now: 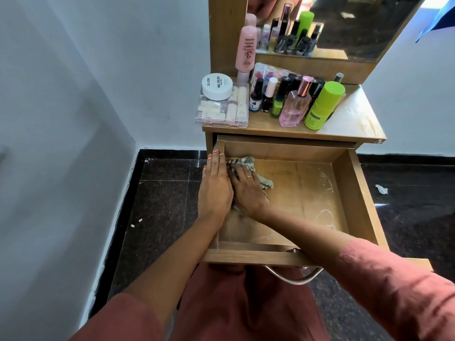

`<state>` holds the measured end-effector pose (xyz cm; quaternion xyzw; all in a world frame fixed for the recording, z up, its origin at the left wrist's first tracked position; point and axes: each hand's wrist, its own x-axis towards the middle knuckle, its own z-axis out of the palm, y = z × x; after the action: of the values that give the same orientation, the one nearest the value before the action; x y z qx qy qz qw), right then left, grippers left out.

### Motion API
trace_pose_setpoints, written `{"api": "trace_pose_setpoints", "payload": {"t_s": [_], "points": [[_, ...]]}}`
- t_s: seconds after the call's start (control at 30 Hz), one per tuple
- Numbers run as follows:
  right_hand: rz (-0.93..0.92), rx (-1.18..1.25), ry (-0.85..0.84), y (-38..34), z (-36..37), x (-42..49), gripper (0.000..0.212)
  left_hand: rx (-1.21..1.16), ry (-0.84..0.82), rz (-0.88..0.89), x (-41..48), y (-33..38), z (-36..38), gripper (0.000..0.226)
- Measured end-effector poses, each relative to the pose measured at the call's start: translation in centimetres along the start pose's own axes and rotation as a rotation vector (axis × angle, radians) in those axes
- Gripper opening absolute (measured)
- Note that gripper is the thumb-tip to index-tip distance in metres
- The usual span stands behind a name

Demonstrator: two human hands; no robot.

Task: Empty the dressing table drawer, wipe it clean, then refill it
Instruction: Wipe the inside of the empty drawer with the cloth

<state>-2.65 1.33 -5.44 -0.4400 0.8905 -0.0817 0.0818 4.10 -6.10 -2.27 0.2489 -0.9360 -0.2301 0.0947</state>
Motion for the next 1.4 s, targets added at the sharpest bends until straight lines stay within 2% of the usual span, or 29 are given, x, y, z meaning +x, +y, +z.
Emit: {"api": "trace_pose_setpoints", "payload": {"t_s": [0.2, 0.33, 0.5, 0.6, 0.77, 0.97, 1.2, 1.33, 1.4], "points": [[0.094, -0.042, 0.017, -0.3, -0.3, 1.9, 0.064, 0.008, -0.003, -0.002, 0.1, 0.0, -0.1, 0.051], [0.088, -0.087, 0.026, 0.9, 0.1, 1.5, 0.046, 0.064, -0.005, -0.006, 0.0, -0.1, -0.1, 0.051], [0.099, -0.074, 0.003, 4.6, -0.8, -0.3, 0.05, 0.071, 0.002, -0.002, -0.1, -0.2, -0.1, 0.051], [0.211, 0.007, -0.035, 9.0, -1.7, -2.5, 0.051, 0.059, 0.012, 0.001, -0.1, -0.2, -0.1, 0.052], [0.414, 0.135, 0.026, 14.7, -2.7, -5.7, 0.051, 0.028, 0.024, 0.016, -0.2, -0.2, 0.1, 0.052], [0.522, 0.138, 0.019, 13.0, -2.2, -4.8, 0.055, 0.02, 0.04, 0.013, -0.2, -0.1, 0.2, 0.051], [0.324, 0.09, -0.044, 8.1, -1.6, -2.7, 0.053, 0.019, 0.035, 0.013, -0.2, -0.2, 0.2, 0.052], [0.252, 0.102, -0.016, 9.3, -2.0, -3.3, 0.049, 0.03, 0.031, 0.01, -0.2, -0.2, 0.1, 0.052], [0.292, 0.127, 0.015, 10.5, -2.1, -3.8, 0.047, 0.029, 0.03, 0.009, -0.3, -0.2, 0.0, 0.052]]}}
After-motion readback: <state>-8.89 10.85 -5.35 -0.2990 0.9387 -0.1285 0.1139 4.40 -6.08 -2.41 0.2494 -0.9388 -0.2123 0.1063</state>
